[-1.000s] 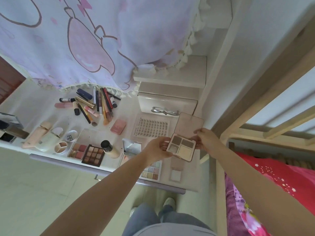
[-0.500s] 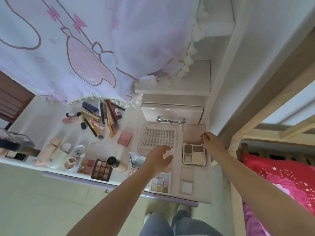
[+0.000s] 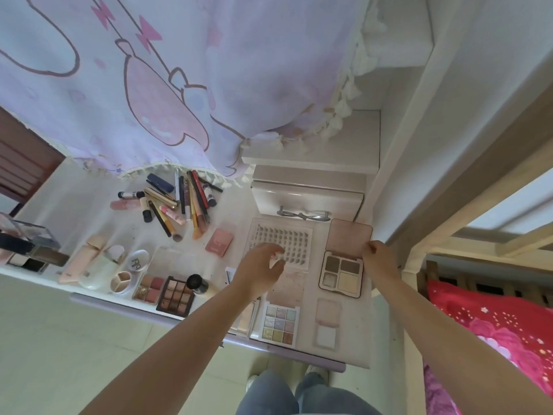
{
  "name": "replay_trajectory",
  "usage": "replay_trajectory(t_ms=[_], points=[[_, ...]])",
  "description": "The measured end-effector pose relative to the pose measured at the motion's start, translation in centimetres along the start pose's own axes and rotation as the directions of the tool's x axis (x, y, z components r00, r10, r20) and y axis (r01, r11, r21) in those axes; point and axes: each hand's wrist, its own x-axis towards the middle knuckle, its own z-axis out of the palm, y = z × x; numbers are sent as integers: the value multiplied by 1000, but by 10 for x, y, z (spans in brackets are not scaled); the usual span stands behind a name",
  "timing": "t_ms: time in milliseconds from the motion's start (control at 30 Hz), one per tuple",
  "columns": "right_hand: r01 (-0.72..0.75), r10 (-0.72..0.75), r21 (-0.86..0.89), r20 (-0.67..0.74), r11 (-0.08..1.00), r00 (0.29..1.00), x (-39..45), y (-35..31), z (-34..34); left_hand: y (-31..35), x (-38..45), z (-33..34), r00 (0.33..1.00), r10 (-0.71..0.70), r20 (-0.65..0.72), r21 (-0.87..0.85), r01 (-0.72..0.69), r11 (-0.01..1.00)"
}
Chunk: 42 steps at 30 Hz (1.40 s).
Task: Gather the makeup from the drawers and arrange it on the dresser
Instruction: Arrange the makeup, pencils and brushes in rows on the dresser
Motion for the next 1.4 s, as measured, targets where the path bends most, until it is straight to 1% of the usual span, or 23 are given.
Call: replay_trajectory(t_ms=[67, 100, 133, 167, 200, 233, 267, 300, 333, 367, 400, 433, 467, 567, 633, 767, 867, 1033, 1200, 1233, 1300, 1333, 1400], points=[[19, -20, -16, -68, 1000, 998, -4, -1, -4, -1, 3, -7, 1000, 18, -19, 32, -17, 999], [73, -77, -33, -130, 997, 988, -7, -3, -6, -2, 4, -11, 999, 31, -25, 52, -30, 998], [165, -176, -74, -187, 984, 966, -12, -6, -8, -3, 6, -15, 999, 41, -30, 73, -39, 997], [280, -303, -133, -207, 951, 930, -17, -12, -9, -5, 7, -20, 998, 47, -36, 91, -44, 995], [394, -426, -194, -164, 898, 890, -21, -18, -8, -7, 8, -25, 998, 52, -44, 108, -47, 993], [498, -526, -241, -66, 833, 848, -26, -27, -4, -10, 9, -29, 997, 58, -57, 127, -51, 991], [584, -589, -285, 79, 760, 805, -29, -35, 3, -13, 11, -35, 996, 62, -71, 148, -51, 988], [648, -598, -333, 252, 684, 761, -31, -43, 12, -17, 11, -40, 995, 61, -83, 162, -47, 986], [694, -561, -383, 410, 610, 719, -31, -49, 23, -20, 12, -45, 994, 60, -93, 166, -44, 985], [724, -506, -435, 521, 536, 687, -29, -54, 34, -24, 13, -50, 993, 59, -98, 167, -42, 985], [741, -451, -482, 591, 467, 669, -26, -58, 44, -27, 13, -56, 993, 59, -102, 167, -42, 985], [744, -398, -523, 631, 417, 666, -23, -62, 53, -30, 13, -62, 993, 59, -102, 167, -42, 985], [735, -347, -558, 650, 386, 676, -19, -66, 60, -34, 13, -67, 993, 62, -98, 169, -44, 985], [696, -225, -620, 667, 361, 711, -10, -74, 70, -46, 17, -83, 995, 76, -65, 186, -63, 981], [684, -209, -642, 658, 346, 724, -7, -78, 74, -54, 20, -92, 996, 78, -32, 195, -70, 978], [675, -244, -662, 631, 326, 736, -4, -81, 79, -65, 30, -105, 995, 92, 37, 190, -97, 977], [646, -207, -663, 620, 378, 757, -6, -84, 81, -70, 42, -111, 991, 99, 90, 181, -114, 977], [584, -183, -626, 585, 517, 790, -16, -88, 76, -73, 55, -115, 982, 94, 164, 184, -125, 975], [479, -168, -553, 519, 682, 838, -41, -90, 59, -73, 65, -118, 963, 136, 231, 109, -165, 980], [460, -170, -523, 509, 718, 844, -49, -91, 54, -72, 66, -118, 959, 131, 252, 56, -149, 987], [425, -185, -444, 488, 789, 853, -67, -97, 43, -68, 67, -119, 932, 76, 354, -139, -28, 990], [416, -202, -407, 473, 813, 858, -75, -103, 38, -65, 66, -121, 902, 82, 424, -244, 27, 969], [408, -232, -363, 440, 838, 868, -89, -116, 30, -57, 62, -123, 839, 142, 525, -369, 74, 926]])
